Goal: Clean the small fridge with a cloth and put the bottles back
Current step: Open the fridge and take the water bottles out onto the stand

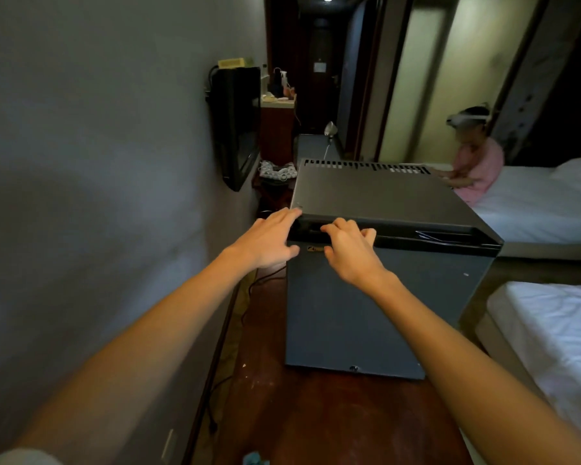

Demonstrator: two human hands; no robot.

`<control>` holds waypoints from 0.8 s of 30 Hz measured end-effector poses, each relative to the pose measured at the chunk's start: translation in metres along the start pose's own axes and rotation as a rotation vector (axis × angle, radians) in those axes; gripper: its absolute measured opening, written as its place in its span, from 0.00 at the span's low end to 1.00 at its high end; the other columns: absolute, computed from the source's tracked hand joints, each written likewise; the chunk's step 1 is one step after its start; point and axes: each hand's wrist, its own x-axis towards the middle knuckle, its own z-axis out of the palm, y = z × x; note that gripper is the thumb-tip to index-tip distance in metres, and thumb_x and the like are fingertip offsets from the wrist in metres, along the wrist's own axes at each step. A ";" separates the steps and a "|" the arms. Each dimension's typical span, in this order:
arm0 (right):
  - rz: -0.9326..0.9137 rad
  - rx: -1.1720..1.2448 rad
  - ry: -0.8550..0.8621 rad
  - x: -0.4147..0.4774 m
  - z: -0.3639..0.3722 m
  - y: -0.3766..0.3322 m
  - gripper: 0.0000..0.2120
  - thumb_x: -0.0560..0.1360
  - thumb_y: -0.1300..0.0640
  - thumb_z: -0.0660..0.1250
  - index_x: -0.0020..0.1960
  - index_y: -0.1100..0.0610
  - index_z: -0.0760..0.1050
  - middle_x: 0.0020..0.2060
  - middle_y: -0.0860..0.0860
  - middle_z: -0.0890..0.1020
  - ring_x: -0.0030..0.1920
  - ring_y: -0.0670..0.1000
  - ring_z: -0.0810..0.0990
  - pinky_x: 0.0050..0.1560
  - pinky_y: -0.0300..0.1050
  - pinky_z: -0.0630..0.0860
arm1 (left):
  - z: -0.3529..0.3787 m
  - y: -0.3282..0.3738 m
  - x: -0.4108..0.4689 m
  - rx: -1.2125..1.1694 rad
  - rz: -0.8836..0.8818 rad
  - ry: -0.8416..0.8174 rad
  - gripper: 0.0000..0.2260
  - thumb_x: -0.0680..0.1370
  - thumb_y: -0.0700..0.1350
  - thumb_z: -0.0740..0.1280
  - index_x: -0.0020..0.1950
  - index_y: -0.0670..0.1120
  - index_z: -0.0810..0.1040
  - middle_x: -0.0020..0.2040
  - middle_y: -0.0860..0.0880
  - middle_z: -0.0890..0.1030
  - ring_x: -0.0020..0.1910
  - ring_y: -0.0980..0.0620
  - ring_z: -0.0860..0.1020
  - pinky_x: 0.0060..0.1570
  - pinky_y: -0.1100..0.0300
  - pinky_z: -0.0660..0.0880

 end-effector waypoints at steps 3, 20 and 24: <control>0.080 -0.005 0.065 0.003 0.008 -0.009 0.17 0.80 0.56 0.63 0.69 0.56 0.72 0.61 0.53 0.73 0.62 0.56 0.68 0.59 0.55 0.62 | 0.004 -0.007 0.006 -0.004 0.013 -0.004 0.37 0.77 0.52 0.67 0.80 0.48 0.51 0.80 0.47 0.57 0.79 0.48 0.53 0.74 0.44 0.57; 0.084 0.113 0.200 -0.011 0.006 -0.011 0.09 0.79 0.60 0.66 0.56 0.58 0.83 0.50 0.55 0.79 0.54 0.57 0.74 0.51 0.47 0.61 | 0.001 0.005 -0.024 -0.069 0.070 0.170 0.16 0.78 0.46 0.70 0.65 0.52 0.74 0.60 0.51 0.75 0.61 0.48 0.73 0.56 0.48 0.74; 0.018 0.158 0.213 -0.043 -0.001 -0.011 0.09 0.79 0.58 0.66 0.57 0.57 0.82 0.49 0.54 0.79 0.54 0.56 0.74 0.50 0.46 0.58 | 0.004 0.017 -0.058 -0.075 0.115 0.243 0.16 0.77 0.50 0.71 0.63 0.52 0.76 0.54 0.52 0.73 0.58 0.51 0.71 0.54 0.53 0.73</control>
